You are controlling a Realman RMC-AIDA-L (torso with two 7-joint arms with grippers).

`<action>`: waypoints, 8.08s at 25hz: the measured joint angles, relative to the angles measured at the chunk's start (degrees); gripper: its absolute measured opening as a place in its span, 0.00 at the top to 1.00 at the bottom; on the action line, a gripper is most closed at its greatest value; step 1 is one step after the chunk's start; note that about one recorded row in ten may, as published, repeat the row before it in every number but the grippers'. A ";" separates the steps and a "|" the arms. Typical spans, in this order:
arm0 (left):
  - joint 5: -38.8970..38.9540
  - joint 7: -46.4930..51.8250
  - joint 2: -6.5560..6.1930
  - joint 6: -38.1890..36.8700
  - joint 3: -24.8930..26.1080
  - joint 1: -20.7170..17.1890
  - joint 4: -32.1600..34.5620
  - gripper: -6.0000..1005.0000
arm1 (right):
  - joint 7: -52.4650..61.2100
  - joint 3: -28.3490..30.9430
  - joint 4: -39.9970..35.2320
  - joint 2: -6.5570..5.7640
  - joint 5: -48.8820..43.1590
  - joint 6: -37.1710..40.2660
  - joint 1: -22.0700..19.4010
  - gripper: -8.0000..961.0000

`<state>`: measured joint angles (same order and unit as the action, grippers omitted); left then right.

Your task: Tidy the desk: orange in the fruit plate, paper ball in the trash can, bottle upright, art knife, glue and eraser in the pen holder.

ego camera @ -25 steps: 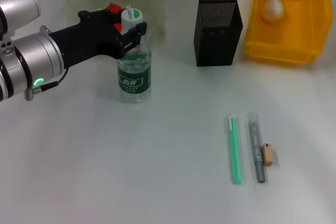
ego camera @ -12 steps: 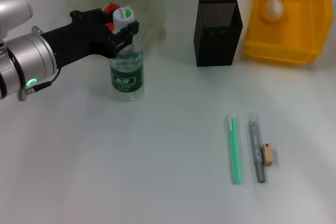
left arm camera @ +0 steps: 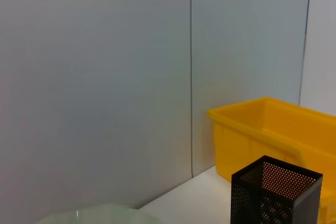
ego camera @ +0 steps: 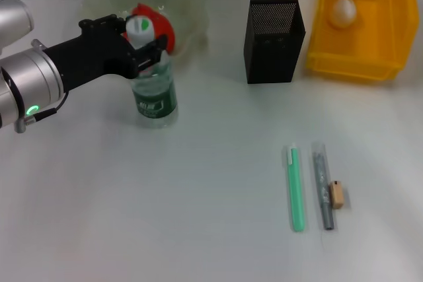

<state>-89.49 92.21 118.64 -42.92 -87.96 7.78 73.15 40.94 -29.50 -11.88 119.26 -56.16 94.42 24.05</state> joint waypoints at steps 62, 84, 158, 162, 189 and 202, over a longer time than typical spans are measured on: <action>33.77 -45.45 -0.07 -32.21 24.54 6.81 -40.84 0.20 | 123.21 -44.63 -36.62 0.23 -93.38 -4.42 32.19 0.32; 33.95 -48.45 0.02 -32.92 26.11 7.73 -44.99 0.20 | 122.36 -47.99 -28.36 0.55 -94.55 -10.40 34.59 0.47; 35.44 -50.91 0.33 -33.14 27.58 7.68 -47.16 0.20 | 122.58 -53.55 -18.57 0.63 -89.91 -15.47 39.67 0.73; 35.45 -50.91 0.36 -33.22 27.58 7.69 -47.46 0.20 | 122.56 -53.22 -18.69 0.63 -89.91 -15.79 39.52 0.79; 36.93 -45.65 -0.17 -36.66 27.77 7.77 -44.00 0.20 | 107.21 -28.77 -33.57 -0.17 -81.80 -8.85 20.58 0.80; 39.21 -42.58 0.10 -39.62 27.75 7.95 -41.97 0.20 | 85.93 -24.76 -42.18 -0.42 -56.82 -6.49 6.74 0.80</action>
<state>-50.27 49.63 118.74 -82.54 -60.21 15.73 31.17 126.86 -54.27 -54.06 118.83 -112.98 87.93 30.79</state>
